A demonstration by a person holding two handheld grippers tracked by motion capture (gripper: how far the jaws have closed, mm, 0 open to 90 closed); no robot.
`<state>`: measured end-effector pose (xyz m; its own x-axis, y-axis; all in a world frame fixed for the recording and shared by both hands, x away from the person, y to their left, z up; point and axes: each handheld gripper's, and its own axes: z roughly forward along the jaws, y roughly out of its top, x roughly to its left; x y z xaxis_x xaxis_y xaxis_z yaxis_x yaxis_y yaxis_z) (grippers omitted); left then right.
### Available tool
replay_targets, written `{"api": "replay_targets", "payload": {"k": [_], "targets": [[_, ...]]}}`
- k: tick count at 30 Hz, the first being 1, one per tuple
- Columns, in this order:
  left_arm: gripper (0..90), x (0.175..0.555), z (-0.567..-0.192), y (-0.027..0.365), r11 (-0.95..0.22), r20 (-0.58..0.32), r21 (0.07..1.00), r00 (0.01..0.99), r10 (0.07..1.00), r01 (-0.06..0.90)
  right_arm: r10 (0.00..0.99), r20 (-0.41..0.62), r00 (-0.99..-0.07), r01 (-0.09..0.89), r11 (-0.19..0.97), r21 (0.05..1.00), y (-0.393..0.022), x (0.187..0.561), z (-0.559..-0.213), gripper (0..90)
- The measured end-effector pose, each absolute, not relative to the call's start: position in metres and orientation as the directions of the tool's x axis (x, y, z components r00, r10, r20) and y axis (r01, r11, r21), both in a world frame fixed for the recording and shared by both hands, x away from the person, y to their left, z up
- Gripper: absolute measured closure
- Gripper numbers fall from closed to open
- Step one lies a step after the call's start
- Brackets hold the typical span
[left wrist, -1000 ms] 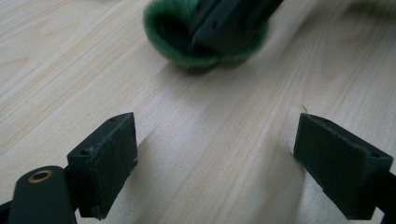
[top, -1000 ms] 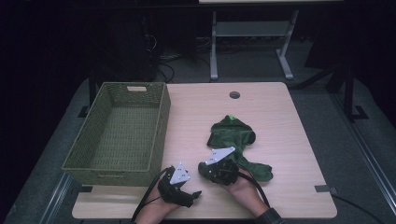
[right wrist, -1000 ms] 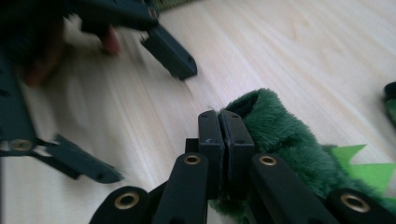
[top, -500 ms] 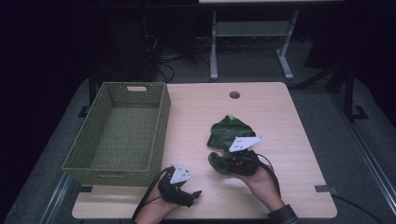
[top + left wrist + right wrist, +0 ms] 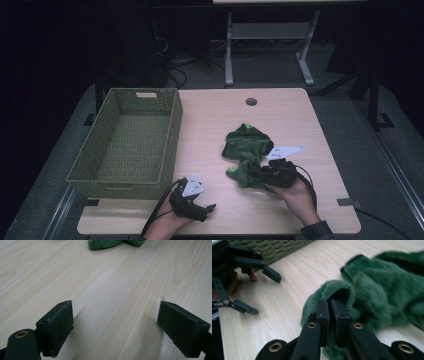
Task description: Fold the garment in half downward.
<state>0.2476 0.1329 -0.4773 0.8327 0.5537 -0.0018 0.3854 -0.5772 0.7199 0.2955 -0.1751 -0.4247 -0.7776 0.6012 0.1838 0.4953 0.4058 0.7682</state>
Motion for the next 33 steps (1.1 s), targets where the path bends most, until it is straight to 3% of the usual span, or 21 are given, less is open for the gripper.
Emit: {"api": "replay_targets", "payload": {"k": [9, 14, 22, 33], "targets": [[12.8, 0.248, -0.477, 0.133, -0.58, 0.0, 0.718, 0.833, 0.553, 0.384, 0.665, 0.187, -0.723, 0.557, 0.4, 0.728, -0.202, 0.293, -0.431, 83.4], [12.8, 0.248, -0.477, 0.133, -0.577, -0.002, 0.72, 0.832, 0.555, 0.386, 0.649, 0.167, -0.742, 0.502, 0.374, 0.78, -0.202, 0.288, -0.414, 89.4], [12.8, 0.248, -0.477, 0.133, -0.581, 0.002, 0.718, 0.834, 0.552, 0.383, 0.607, 0.16, -0.778, 0.462, 0.383, 0.8, -0.176, 0.294, -0.404, 89.9], [12.8, 0.247, -0.477, 0.133, -0.579, -0.002, 0.718, 0.833, 0.553, 0.386, 0.653, 0.133, -0.745, 0.529, 0.458, 0.714, -0.169, 0.312, -0.44, 89.9]]}}
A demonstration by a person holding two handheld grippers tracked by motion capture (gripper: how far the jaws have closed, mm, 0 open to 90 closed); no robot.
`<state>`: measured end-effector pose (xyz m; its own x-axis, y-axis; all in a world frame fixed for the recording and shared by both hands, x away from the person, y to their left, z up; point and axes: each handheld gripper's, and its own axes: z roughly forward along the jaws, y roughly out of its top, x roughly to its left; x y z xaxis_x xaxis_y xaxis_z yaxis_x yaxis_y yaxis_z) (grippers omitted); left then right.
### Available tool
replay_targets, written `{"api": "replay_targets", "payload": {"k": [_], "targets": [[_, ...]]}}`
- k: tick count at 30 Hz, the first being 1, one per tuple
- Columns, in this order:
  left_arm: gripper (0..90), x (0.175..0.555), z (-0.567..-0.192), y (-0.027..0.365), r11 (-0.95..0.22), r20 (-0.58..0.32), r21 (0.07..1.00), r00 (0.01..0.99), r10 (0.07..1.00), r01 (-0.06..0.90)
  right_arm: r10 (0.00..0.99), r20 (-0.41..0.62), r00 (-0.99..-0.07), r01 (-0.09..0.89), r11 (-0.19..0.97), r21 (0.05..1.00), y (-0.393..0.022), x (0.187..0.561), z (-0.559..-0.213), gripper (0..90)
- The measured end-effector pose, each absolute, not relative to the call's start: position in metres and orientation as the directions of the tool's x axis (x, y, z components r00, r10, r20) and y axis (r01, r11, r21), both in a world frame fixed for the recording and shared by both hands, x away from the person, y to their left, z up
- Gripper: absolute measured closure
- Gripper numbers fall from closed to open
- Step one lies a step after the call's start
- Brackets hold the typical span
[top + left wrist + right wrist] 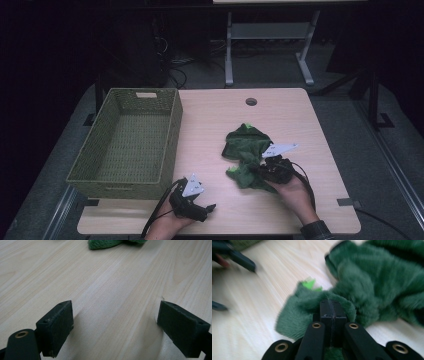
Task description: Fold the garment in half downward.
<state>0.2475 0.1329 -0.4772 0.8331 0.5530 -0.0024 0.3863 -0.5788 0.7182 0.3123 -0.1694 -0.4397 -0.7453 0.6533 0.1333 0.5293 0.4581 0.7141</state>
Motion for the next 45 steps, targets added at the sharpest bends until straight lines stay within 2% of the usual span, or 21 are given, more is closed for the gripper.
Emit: {"api": "replay_targets", "payload": {"k": [3, 7, 13, 15, 20, 32, 37, 45], "targets": [[12.7, 0.248, -0.477, 0.133, -0.581, -0.001, 0.717, 0.834, 0.552, 0.385, 0.66, 0.145, -0.737, 0.557, 0.473, 0.682, -0.168, 0.318, -0.451, 89.9], [12.7, 0.248, -0.477, 0.133, -0.583, 0.001, 0.717, 0.836, 0.548, 0.381, 0.668, 0.104, -0.737, 0.56, 0.517, 0.647, -0.164, 0.323, -0.462, 90.0], [12.7, 0.248, -0.477, 0.133, -0.583, 0.001, 0.717, 0.836, 0.548, 0.382, 0.673, 0.115, -0.731, 0.56, 0.494, 0.665, -0.168, 0.321, -0.462, 89.5], [12.7, 0.248, -0.477, 0.133, -0.583, 0.001, 0.717, 0.836, 0.548, 0.382, 0.678, 0.128, -0.724, 0.556, 0.463, 0.691, -0.174, 0.32, -0.455, 84.5], [12.7, 0.248, -0.477, 0.133, -0.583, 0.0, 0.717, 0.836, 0.548, 0.382, 0.684, 0.141, -0.715, 0.533, 0.404, 0.743, -0.195, 0.314, -0.439, 81.7], [12.7, 0.248, -0.477, 0.132, -0.583, -0.001, 0.717, 0.836, 0.548, 0.383, 0.717, 0.129, -0.685, 0.556, 0.401, 0.728, -0.256, 0.286, -0.442, 64.0], [12.6, 0.249, -0.477, 0.132, -0.582, -0.003, 0.717, 0.837, 0.547, 0.382, 0.725, 0.148, -0.672, 0.576, 0.387, 0.72, -0.273, 0.272, -0.447, 59.4], [12.6, 0.249, -0.477, 0.131, -0.581, -0.003, 0.719, 0.839, 0.545, 0.38, 0.722, 0.171, -0.671, 0.59, 0.38, 0.713, -0.289, 0.247, -0.456, 57.8]]}}
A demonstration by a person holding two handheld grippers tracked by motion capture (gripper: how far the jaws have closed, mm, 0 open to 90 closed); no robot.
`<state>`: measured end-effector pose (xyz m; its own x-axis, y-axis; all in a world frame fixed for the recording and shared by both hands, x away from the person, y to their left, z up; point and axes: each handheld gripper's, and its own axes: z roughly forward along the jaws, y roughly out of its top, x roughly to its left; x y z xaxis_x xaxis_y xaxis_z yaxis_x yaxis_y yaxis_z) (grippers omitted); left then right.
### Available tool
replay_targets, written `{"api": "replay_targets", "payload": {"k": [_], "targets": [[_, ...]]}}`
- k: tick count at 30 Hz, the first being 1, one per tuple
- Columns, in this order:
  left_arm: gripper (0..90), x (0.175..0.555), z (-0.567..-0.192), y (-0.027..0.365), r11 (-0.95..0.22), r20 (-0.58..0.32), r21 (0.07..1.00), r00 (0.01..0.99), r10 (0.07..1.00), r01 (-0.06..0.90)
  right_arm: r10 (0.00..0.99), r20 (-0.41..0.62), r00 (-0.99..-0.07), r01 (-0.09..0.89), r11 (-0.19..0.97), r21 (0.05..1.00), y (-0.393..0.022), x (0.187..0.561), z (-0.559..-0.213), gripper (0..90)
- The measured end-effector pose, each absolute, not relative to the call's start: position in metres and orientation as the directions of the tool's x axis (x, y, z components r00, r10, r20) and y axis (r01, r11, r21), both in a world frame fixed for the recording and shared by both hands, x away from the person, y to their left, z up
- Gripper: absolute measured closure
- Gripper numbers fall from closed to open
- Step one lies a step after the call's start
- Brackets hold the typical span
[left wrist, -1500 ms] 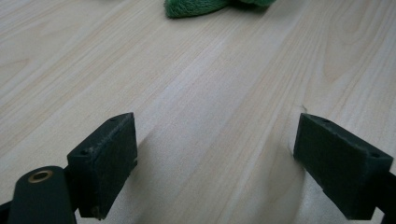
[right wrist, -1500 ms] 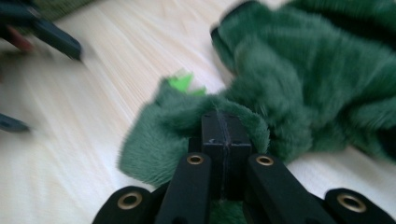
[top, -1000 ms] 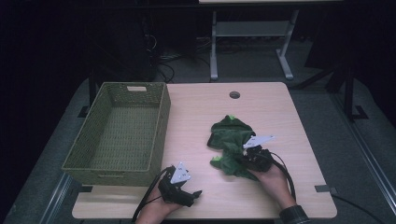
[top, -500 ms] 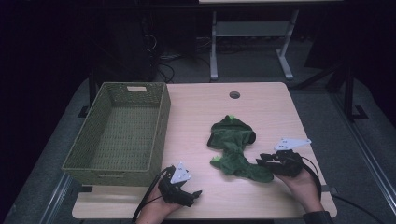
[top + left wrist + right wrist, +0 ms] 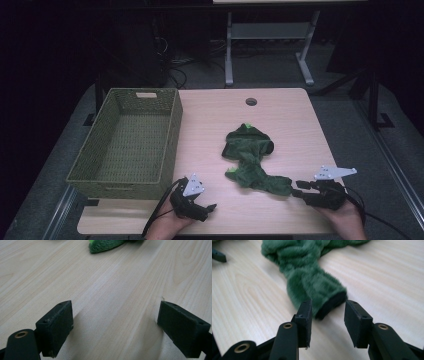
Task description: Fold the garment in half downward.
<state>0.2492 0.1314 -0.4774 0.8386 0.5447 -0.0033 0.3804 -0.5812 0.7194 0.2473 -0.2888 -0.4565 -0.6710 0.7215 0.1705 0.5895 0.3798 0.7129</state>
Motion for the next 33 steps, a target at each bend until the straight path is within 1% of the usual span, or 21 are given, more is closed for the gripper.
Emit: {"api": "replay_targets", "payload": {"k": [3, 9, 10, 14, 15, 23, 33], "targets": [[12.5, 0.249, -0.477, 0.131, -0.582, -0.003, 0.718, 0.839, 0.544, 0.38, 0.713, 0.195, -0.674, 0.605, 0.38, 0.7, -0.288, 0.245, -0.462, 58.0], [12.6, 0.25, -0.477, 0.131, -0.583, -0.003, 0.718, 0.839, 0.544, 0.38, 0.698, 0.215, -0.683, 0.615, 0.392, 0.684, -0.284, 0.248, -0.469, 62.9], [12.6, 0.25, -0.477, 0.131, -0.582, -0.003, 0.718, 0.839, 0.544, 0.38, 0.697, 0.222, -0.682, 0.622, 0.393, 0.677, -0.283, 0.248, -0.469, 65.1], [12.6, 0.25, -0.477, 0.131, -0.582, -0.004, 0.718, 0.839, 0.544, 0.381, 0.689, 0.223, -0.69, 0.617, 0.4, 0.678, -0.281, 0.248, -0.47, 81.2], [12.6, 0.25, -0.477, 0.131, -0.582, -0.003, 0.718, 0.839, 0.544, 0.38, 0.688, 0.219, -0.691, 0.615, 0.402, 0.678, -0.281, 0.248, -0.469, 83.4], [12.6, 0.25, -0.477, 0.131, -0.584, -0.003, 0.718, 0.84, 0.543, 0.379, 0.692, 0.195, -0.695, 0.598, 0.405, 0.692, -0.284, 0.247, -0.461, 85.7], [12.6, 0.25, -0.477, 0.13, -0.584, -0.003, 0.719, 0.841, 0.54, 0.378, 0.675, 0.15, -0.722, 0.527, 0.396, 0.752, -0.286, 0.249, -0.438, 86.1]]}}
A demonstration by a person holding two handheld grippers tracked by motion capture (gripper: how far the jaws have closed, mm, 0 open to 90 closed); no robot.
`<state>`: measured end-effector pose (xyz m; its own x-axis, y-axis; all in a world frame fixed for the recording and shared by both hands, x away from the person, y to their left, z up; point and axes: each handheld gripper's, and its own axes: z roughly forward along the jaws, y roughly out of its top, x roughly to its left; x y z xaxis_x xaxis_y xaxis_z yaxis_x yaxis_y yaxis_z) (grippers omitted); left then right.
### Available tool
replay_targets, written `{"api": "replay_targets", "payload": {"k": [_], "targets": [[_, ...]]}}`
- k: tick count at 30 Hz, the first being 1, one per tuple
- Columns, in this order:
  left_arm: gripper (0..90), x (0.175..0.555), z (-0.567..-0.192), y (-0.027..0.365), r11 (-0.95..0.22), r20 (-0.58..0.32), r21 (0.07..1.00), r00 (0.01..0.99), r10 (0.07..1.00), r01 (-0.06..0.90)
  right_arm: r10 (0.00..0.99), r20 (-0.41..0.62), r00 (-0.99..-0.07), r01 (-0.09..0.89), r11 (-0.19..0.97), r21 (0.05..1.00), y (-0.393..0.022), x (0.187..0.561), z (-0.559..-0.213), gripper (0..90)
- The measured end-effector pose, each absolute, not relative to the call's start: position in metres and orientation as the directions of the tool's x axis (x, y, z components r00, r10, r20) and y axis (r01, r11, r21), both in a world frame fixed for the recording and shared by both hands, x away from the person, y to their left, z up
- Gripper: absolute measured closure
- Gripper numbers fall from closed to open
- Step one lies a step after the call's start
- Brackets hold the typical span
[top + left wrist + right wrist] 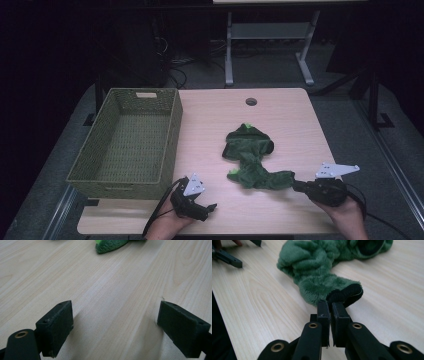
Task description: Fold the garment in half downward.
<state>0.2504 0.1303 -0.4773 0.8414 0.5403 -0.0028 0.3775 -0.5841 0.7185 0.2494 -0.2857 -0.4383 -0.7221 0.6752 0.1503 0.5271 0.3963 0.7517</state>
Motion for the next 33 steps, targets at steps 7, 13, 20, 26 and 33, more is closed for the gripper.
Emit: {"api": "replay_targets", "payload": {"k": [7, 13, 20, 26, 33], "targets": [[12.6, 0.251, -0.477, 0.13, -0.586, -0.002, 0.717, 0.842, 0.54, 0.378, 0.634, 0.132, -0.762, 0.471, 0.402, 0.785, -0.275, 0.254, -0.423, 86.1], [12.6, 0.251, -0.477, 0.13, -0.585, -0.003, 0.718, 0.841, 0.54, 0.378, 0.586, 0.119, -0.801, 0.428, 0.424, 0.798, -0.258, 0.263, -0.415, 86.1], [12.6, 0.251, -0.478, 0.129, -0.58, -0.005, 0.721, 0.839, 0.543, 0.38, 0.529, 0.109, -0.842, 0.391, 0.459, 0.798, -0.232, 0.274, -0.413, 86.1], [12.6, 0.251, -0.477, 0.129, -0.583, -0.004, 0.718, 0.841, 0.542, 0.379, 0.496, 0.115, -0.861, 0.376, 0.467, 0.8, -0.221, 0.281, -0.413, 86.0], [12.6, 0.251, -0.478, 0.129, -0.577, -0.006, 0.724, 0.84, 0.543, 0.379, 0.468, 0.12, -0.876, 0.363, 0.472, 0.803, -0.205, 0.294, -0.414, 83.8]]}}
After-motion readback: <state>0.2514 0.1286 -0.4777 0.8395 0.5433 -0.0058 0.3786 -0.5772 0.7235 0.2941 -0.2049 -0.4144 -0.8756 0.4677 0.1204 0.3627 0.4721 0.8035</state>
